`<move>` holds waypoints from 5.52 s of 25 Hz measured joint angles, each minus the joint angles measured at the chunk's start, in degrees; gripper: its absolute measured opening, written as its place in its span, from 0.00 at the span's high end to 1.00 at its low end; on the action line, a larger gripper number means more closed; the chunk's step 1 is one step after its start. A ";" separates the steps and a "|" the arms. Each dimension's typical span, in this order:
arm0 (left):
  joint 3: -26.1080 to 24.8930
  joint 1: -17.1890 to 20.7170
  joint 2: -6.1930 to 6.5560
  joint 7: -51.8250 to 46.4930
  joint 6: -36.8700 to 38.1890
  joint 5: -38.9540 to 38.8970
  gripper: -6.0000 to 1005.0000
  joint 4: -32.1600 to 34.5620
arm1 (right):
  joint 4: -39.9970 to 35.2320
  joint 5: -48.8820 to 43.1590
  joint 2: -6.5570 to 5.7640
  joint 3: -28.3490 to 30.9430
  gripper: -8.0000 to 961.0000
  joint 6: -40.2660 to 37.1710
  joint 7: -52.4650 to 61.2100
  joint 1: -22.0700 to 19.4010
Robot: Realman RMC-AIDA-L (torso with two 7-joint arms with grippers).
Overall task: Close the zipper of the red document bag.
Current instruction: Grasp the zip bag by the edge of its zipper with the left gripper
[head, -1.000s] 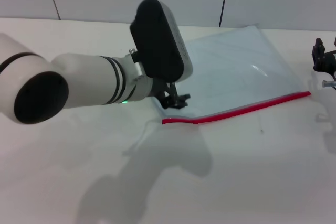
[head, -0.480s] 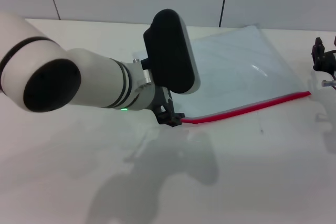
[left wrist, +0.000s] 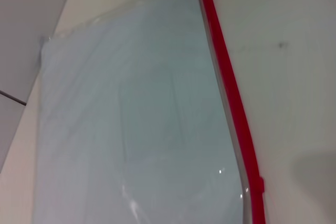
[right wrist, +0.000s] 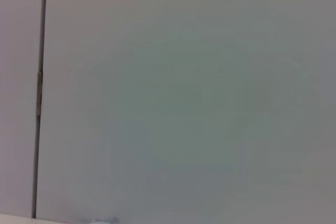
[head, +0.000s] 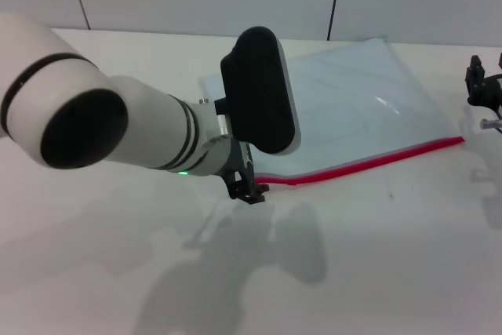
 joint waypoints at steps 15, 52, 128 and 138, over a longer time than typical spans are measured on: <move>5.07 -3.71 -0.22 -4.23 0.02 7.10 0.18 4.88 | -0.09 0.00 0.00 0.00 0.56 0.00 0.00 0.45; 7.76 -5.08 -0.26 -5.02 12.25 7.13 0.31 12.71 | -0.35 0.00 0.00 0.00 0.56 0.00 0.00 0.61; 4.49 -0.60 0.00 -9.18 28.15 7.13 0.94 12.49 | -21.46 0.26 -1.89 9.14 0.56 -10.28 -0.57 -5.54; 2.56 2.27 0.02 -8.12 30.81 7.14 0.94 8.94 | -40.30 -8.66 -5.01 19.66 0.56 -29.51 -0.71 -11.56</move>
